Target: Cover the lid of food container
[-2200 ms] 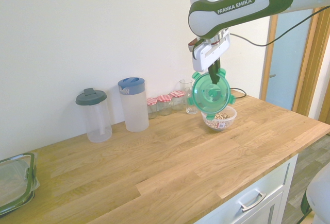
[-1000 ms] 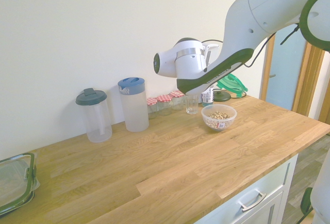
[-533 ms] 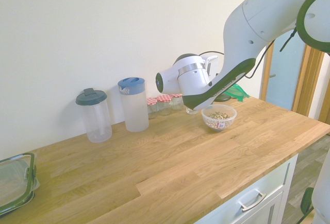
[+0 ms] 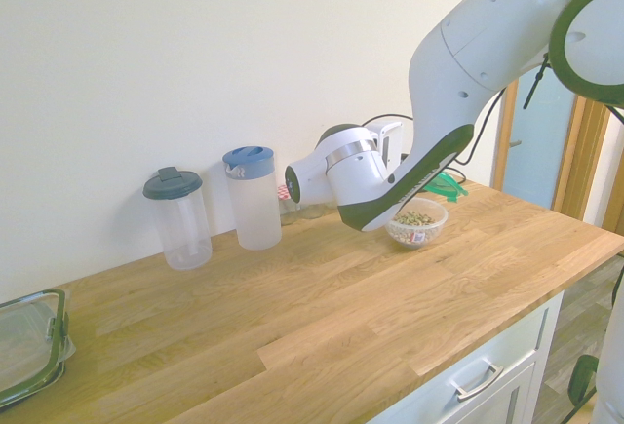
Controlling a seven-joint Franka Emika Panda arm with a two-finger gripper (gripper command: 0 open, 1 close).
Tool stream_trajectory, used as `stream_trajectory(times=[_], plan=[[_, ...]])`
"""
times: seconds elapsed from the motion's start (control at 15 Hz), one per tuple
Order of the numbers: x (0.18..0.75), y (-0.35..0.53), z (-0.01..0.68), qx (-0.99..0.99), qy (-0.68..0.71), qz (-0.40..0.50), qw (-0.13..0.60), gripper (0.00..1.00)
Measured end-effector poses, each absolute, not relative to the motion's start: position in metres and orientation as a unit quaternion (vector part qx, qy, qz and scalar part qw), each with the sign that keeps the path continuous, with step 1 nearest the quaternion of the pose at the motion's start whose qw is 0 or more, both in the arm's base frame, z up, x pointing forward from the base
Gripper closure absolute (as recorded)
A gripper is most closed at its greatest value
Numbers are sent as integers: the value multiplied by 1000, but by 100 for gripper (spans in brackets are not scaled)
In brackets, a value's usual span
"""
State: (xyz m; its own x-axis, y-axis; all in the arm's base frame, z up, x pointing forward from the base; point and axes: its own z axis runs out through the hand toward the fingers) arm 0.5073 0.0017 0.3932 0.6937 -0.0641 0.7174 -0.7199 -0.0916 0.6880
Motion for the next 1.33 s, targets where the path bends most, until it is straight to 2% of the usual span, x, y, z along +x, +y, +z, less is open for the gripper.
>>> stream_trajectory(times=[1.13, 1.2, 1.33], plan=[[518, 12, 372, 686, -266, 285, 614, 100], [518, 13, 371, 688, -265, 284, 613, 0], [519, 17, 368, 691, -264, 287, 608, 0]])
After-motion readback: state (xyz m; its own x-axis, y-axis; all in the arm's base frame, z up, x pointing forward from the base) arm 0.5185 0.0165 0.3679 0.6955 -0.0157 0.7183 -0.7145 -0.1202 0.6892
